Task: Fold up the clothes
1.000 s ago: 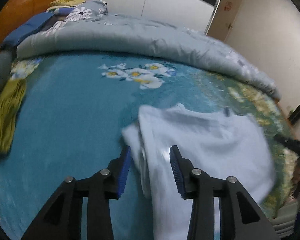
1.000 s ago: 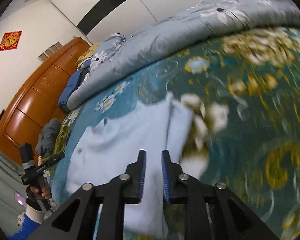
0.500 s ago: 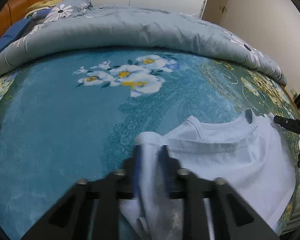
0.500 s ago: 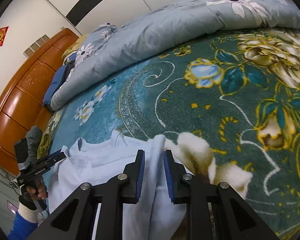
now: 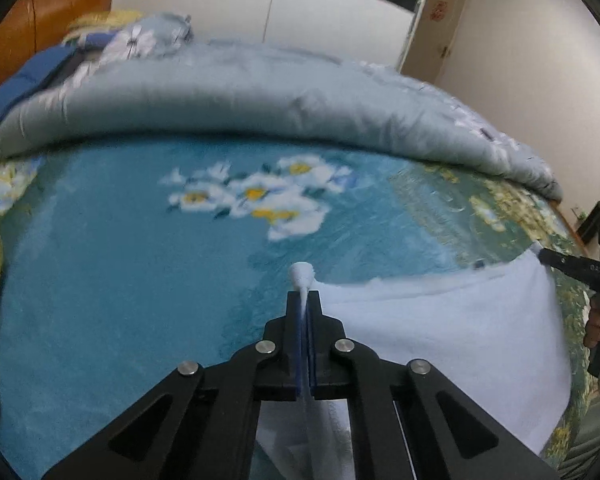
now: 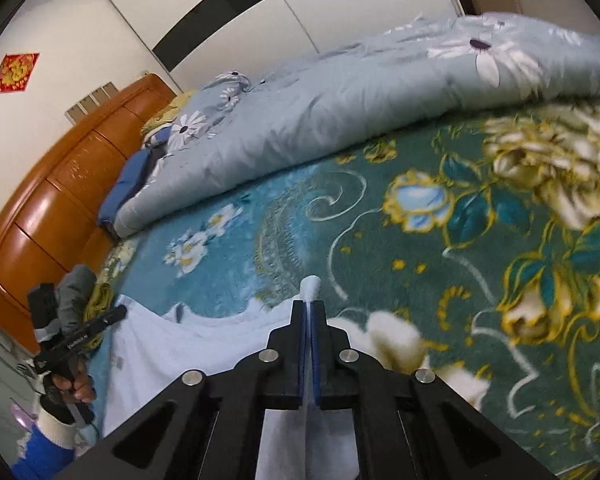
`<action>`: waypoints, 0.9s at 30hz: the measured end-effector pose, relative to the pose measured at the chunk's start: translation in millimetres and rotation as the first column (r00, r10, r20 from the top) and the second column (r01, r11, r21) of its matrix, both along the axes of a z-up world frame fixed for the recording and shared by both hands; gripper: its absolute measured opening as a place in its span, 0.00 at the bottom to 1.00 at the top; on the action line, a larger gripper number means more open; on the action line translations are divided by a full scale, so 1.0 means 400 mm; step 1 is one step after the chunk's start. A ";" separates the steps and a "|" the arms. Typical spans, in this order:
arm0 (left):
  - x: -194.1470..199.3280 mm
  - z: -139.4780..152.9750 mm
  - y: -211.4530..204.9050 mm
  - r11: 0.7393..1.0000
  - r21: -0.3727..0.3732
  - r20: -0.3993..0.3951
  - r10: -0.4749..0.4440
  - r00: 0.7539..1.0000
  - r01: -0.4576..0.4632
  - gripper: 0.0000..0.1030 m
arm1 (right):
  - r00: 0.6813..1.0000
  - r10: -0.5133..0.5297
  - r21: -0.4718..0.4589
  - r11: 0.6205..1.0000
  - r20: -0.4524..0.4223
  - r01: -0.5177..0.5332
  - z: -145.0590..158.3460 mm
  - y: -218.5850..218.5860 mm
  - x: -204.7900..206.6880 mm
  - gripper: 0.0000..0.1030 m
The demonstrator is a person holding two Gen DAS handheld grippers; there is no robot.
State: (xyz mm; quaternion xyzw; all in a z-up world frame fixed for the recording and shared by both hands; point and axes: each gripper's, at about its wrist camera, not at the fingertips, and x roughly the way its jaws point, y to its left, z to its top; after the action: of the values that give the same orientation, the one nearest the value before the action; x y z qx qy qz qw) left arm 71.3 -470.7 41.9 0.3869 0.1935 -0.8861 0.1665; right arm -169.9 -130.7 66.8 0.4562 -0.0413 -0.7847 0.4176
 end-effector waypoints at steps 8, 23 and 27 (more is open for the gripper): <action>-0.006 -0.098 -0.023 0.998 0.059 0.072 0.010 0.997 -0.015 0.03 | 0.993 -0.038 0.041 0.999 0.110 0.033 -0.116 -0.001 -0.043 0.02; 0.082 0.041 0.038 0.995 0.018 0.002 0.101 0.995 -0.101 0.44 | 0.998 -0.058 -0.005 0.998 0.035 0.059 -0.015 0.065 0.012 0.43; 0.120 0.087 0.128 0.996 0.053 -0.061 0.075 0.995 -0.072 0.48 | 0.997 -0.003 -0.002 1.000 0.075 0.003 -0.029 0.128 0.094 0.48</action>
State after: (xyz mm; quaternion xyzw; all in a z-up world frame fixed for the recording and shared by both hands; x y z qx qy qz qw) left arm 119.3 -419.5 76.7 0.3554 0.2349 -0.8860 0.1829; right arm -132.2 -79.4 55.2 0.4848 -0.0586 -0.7677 0.4149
